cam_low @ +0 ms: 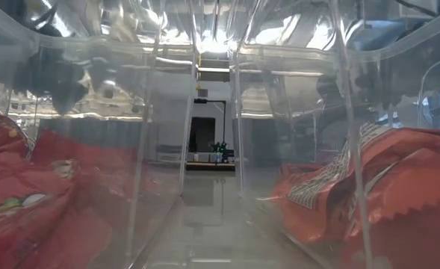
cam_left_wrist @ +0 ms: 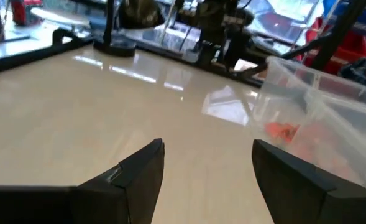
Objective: Sort candy
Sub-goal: Return to Home Position
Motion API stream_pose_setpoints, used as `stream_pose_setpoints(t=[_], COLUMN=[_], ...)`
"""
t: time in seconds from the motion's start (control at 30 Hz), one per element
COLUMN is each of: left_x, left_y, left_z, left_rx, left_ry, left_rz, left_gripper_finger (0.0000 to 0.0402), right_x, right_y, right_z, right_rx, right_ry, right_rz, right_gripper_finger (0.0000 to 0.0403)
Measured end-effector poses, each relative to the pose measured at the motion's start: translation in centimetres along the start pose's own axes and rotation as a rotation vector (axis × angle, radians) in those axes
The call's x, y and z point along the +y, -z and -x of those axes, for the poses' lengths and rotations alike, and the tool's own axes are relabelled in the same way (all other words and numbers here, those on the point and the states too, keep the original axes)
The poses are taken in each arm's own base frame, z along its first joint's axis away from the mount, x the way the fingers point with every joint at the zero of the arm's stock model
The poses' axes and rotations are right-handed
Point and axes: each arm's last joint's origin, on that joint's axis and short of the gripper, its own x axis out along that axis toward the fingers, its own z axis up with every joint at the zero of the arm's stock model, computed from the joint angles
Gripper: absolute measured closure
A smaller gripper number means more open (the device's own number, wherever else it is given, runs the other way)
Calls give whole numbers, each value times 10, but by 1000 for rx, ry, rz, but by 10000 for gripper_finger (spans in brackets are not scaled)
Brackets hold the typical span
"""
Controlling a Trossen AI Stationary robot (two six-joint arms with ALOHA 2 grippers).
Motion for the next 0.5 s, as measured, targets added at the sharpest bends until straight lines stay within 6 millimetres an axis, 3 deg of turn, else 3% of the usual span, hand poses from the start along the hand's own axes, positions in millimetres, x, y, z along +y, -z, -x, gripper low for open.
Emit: stream_pose_setpoints(t=[0.23,0.5], left_x=[-1,-1], left_y=[-7,-8], left_z=[7,8], left_rx=[-88,-98], left_ry=[27,34], left_rz=[-116,-73], left_gripper_finger=[169,169], right_x=[0,-2], right_y=[1,0], right_z=[0,0], right_rx=[5,-7], right_ry=[-4,68], right_rz=[1,-74], right_gripper_finger=[397,397])
